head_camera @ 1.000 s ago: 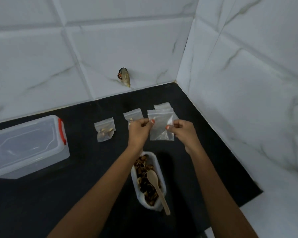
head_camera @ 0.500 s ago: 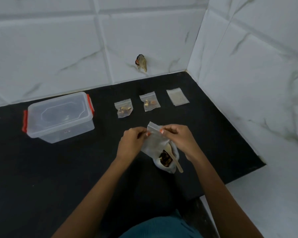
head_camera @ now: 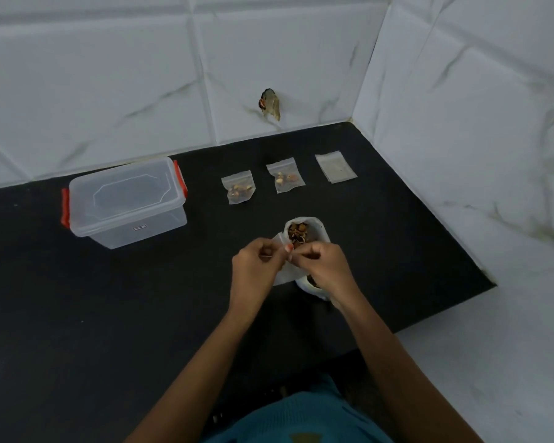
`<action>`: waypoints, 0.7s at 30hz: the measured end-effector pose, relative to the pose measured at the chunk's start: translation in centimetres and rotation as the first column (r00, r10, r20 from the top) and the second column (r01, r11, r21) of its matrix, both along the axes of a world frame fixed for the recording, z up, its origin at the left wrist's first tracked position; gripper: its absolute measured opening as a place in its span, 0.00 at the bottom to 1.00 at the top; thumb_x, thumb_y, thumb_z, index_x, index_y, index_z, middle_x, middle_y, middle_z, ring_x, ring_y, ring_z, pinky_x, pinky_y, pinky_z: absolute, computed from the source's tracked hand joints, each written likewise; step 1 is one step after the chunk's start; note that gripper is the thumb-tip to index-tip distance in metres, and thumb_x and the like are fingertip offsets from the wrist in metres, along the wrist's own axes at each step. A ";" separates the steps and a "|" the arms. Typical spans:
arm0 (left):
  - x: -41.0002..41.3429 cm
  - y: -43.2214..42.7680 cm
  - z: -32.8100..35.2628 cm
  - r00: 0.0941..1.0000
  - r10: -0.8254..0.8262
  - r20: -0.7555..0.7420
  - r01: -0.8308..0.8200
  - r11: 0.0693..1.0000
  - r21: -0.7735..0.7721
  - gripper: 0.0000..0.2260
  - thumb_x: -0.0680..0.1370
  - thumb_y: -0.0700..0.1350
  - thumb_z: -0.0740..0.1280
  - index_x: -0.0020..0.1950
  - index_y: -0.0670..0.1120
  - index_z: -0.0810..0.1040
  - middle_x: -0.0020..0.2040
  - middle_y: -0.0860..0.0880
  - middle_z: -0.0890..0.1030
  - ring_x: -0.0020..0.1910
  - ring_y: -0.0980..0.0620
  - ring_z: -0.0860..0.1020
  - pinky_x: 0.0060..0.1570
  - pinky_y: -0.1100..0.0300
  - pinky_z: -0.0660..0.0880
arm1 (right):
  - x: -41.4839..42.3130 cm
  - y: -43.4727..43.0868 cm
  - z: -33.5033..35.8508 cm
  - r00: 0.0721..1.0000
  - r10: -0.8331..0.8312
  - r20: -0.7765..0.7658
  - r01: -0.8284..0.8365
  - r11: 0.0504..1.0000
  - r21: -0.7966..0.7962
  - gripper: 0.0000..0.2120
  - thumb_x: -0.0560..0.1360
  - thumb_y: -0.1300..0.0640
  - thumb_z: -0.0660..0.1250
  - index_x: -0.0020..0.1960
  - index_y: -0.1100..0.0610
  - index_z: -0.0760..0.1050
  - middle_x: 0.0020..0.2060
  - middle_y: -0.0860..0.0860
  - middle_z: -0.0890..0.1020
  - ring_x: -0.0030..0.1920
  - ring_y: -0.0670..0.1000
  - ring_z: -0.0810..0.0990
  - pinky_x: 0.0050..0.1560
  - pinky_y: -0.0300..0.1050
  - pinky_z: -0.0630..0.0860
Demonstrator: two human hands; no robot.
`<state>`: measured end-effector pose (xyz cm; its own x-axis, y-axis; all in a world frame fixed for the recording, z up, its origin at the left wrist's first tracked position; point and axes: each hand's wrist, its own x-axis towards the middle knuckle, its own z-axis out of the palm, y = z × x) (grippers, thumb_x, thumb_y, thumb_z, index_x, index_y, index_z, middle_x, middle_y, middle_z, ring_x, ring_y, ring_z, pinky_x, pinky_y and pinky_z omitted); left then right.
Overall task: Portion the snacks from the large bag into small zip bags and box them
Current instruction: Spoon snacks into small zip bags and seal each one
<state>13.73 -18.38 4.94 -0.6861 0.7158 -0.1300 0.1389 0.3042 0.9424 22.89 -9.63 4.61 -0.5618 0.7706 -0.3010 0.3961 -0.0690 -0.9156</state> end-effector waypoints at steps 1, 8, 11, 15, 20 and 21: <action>0.0 -0.1 0.0 0.999 0.007 0.045 -0.007 1.000 0.001 0.06 0.75 0.47 0.68 0.46 0.46 0.79 0.41 0.50 0.81 0.41 0.57 0.80 0.43 0.64 0.78 | -0.1 -0.2 0.0 1.000 0.004 0.013 -0.004 1.000 -0.003 0.05 0.71 0.58 0.71 0.44 0.60 0.80 0.39 0.48 0.81 0.40 0.41 0.77 0.39 0.31 0.72; -0.9 -0.7 0.6 0.910 -0.044 0.413 0.006 0.996 0.093 0.04 0.76 0.38 0.66 0.44 0.42 0.80 0.37 0.46 0.82 0.36 0.58 0.81 0.38 0.69 0.77 | -0.3 -0.5 0.6 0.994 0.079 0.074 -0.077 0.997 -0.032 0.08 0.68 0.57 0.73 0.38 0.53 0.74 0.35 0.45 0.77 0.38 0.41 0.75 0.37 0.32 0.70; -1.4 -0.8 0.8 0.898 -0.071 0.434 0.030 0.994 0.102 0.05 0.77 0.38 0.64 0.46 0.41 0.80 0.40 0.46 0.83 0.37 0.58 0.82 0.36 0.70 0.77 | -0.1 -0.3 0.7 0.995 0.091 0.033 -0.088 0.993 -0.079 0.07 0.70 0.55 0.72 0.39 0.55 0.74 0.35 0.46 0.78 0.38 0.41 0.75 0.36 0.30 0.71; -1.6 -0.7 0.7 0.955 -0.082 0.286 0.072 0.996 0.046 0.04 0.77 0.38 0.65 0.48 0.42 0.79 0.42 0.47 0.82 0.40 0.56 0.81 0.40 0.68 0.78 | 0.0 -0.3 0.7 0.997 0.061 -0.047 -0.065 0.993 -0.094 0.07 0.73 0.56 0.69 0.41 0.59 0.76 0.31 0.46 0.77 0.32 0.38 0.75 0.33 0.27 0.70; -1.0 -0.5 0.3 0.998 -0.062 0.003 0.063 0.997 -0.052 0.02 0.75 0.38 0.67 0.46 0.44 0.76 0.39 0.48 0.82 0.37 0.55 0.81 0.40 0.63 0.79 | -0.5 -0.9 0.1 0.999 0.032 0.027 -0.036 0.985 0.168 0.03 0.72 0.60 0.70 0.41 0.59 0.78 0.34 0.46 0.79 0.37 0.42 0.77 0.40 0.34 0.73; -0.9 -0.5 0.2 0.996 -0.060 -0.066 0.054 0.995 -0.080 0.03 0.74 0.38 0.68 0.44 0.45 0.76 0.38 0.49 0.81 0.37 0.54 0.81 0.40 0.62 0.79 | -0.5 -1.1 0.2 0.998 0.023 0.056 -0.037 0.965 0.258 0.03 0.72 0.61 0.69 0.40 0.59 0.77 0.33 0.45 0.78 0.37 0.43 0.77 0.40 0.35 0.73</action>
